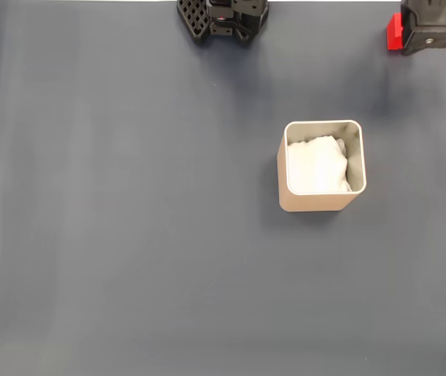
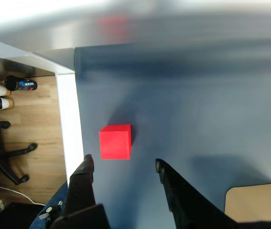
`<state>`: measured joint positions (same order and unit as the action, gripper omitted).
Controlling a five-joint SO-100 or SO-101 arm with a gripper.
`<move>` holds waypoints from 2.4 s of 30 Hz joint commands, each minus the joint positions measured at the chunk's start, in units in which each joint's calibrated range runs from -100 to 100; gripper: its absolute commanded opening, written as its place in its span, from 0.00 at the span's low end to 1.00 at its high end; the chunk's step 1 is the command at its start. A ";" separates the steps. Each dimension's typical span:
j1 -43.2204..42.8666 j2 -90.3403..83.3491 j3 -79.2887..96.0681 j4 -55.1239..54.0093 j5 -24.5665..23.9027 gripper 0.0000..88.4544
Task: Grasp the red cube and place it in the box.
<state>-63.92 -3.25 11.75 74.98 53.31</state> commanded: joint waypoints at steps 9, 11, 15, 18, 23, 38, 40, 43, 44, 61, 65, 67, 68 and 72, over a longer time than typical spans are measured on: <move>-2.71 0.36 -2.82 -0.58 -0.83 0.38; -2.85 0.70 -2.82 -0.58 -0.88 0.38; -2.92 1.39 -2.82 -0.75 -0.88 0.38; -2.57 2.00 -2.82 -1.73 -0.49 0.38; -1.36 3.47 -3.18 -3.29 0.10 0.38; -0.86 6.67 -5.64 -4.77 0.39 0.38; -0.86 7.11 -5.64 -4.93 0.34 0.38; -0.86 7.54 -5.64 -5.18 0.29 0.38; -0.86 7.71 -5.64 -5.26 0.29 0.38; -3.77 8.66 -3.00 -7.56 -1.61 0.38; -4.62 8.58 -1.72 -8.22 -2.39 0.38; -4.98 8.23 -0.63 -8.87 -2.59 0.38; -5.12 8.06 -0.17 -9.04 -2.69 0.38; -5.62 7.88 0.56 -9.12 -3.03 0.38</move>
<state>-69.49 5.84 12.48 66.21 50.62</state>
